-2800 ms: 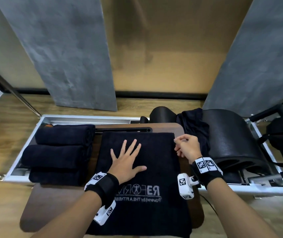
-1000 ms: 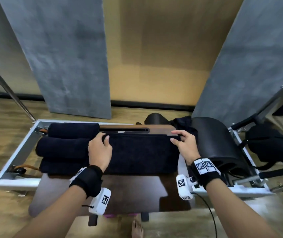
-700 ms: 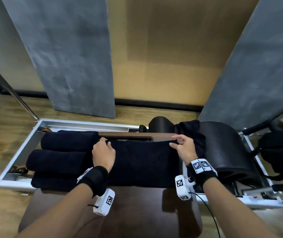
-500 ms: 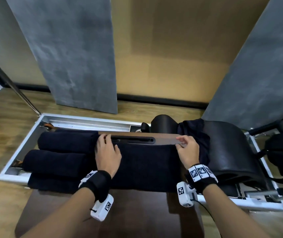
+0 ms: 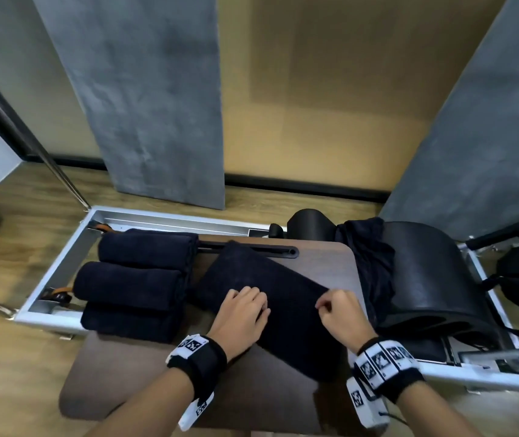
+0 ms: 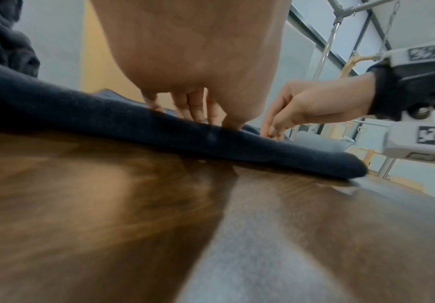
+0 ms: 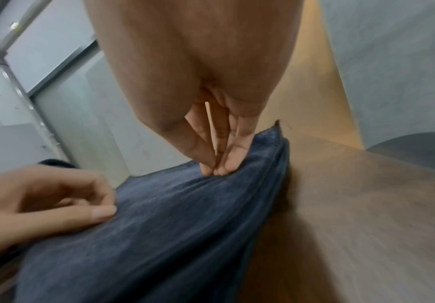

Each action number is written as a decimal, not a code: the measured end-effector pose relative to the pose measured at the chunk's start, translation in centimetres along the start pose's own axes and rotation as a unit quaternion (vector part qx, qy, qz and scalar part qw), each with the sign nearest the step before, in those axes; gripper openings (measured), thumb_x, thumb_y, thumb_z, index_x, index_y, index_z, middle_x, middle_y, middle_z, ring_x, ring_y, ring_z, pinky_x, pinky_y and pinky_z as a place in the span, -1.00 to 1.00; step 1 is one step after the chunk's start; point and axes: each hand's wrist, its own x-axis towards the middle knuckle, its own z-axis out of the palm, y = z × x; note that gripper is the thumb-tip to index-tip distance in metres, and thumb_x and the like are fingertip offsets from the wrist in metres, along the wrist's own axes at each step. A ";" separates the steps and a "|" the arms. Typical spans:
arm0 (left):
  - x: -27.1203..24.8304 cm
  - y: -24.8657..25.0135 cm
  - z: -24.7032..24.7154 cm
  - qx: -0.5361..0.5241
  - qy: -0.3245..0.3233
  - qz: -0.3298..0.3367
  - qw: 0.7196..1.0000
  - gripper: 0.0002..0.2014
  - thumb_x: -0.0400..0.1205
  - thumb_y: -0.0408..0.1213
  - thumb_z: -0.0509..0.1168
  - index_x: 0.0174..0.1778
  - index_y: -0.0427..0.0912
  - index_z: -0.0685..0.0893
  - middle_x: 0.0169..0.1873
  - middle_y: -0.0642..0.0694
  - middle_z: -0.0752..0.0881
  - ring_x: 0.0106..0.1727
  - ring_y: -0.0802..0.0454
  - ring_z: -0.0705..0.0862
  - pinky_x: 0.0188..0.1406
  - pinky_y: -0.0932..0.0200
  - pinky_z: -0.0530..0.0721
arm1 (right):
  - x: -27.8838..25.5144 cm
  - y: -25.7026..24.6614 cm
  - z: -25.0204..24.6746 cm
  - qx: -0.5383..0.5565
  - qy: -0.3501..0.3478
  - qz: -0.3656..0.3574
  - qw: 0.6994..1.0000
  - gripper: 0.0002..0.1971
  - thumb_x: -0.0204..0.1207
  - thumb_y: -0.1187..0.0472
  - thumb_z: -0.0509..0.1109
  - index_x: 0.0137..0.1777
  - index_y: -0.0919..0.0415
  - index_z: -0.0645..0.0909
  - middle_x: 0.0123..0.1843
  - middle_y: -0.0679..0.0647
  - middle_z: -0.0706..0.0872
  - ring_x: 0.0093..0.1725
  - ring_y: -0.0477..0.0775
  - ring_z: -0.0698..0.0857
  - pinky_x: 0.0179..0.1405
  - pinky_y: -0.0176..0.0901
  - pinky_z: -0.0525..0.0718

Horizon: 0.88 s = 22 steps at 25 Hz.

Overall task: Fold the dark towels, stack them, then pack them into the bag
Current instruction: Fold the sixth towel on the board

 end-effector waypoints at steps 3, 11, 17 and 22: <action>-1.4 -0.4 -0.3 0.054 0.009 -0.029 0.998 -0.77 0.87 -0.07 0.04 0.29 0.04 0.58 0.24 0.13 0.57 0.36 0.07 0.54 0.62 -0.01 0.29 | -5.4 -1.1 1.9 -0.020 -0.040 -0.049 0.998 -0.80 0.51 0.31 0.42 -0.08 0.08 0.86 -0.04 -0.02 0.85 0.02 0.03 0.80 0.17 -0.18 0.70; -10.7 0.1 2.1 0.029 -0.035 -0.040 0.998 -0.34 0.89 0.17 -0.15 0.90 -0.02 -0.04 0.88 0.02 -0.22 0.86 0.01 -0.33 0.85 -0.27 -0.10 | -14.2 -3.0 7.3 0.078 0.011 -0.158 0.984 -0.73 0.59 0.20 0.53 0.26 -0.02 0.77 0.19 -0.25 0.63 0.23 -0.28 0.61 0.32 -0.46 0.53; -16.6 0.2 3.8 -0.005 -0.019 0.007 1.000 -0.22 0.79 0.40 -0.03 0.86 0.02 0.14 0.88 0.06 -0.19 0.85 0.09 -0.36 0.83 -0.23 -0.23 | -16.3 -3.5 8.5 0.096 0.044 -0.136 0.985 -0.66 0.50 0.11 0.65 0.27 0.02 0.77 0.35 -0.18 0.61 0.38 -0.24 0.56 0.41 -0.59 0.36; -18.2 -0.7 2.8 -0.069 0.081 0.025 0.994 -0.72 0.69 0.02 0.44 0.29 0.07 0.78 0.46 0.13 0.57 0.58 0.05 0.45 0.49 -0.11 0.50 | -17.2 -3.9 8.8 0.143 0.063 -0.106 0.982 -0.71 0.48 0.17 0.67 0.18 0.03 0.78 0.31 -0.22 0.64 0.36 -0.32 0.59 0.41 -0.45 0.47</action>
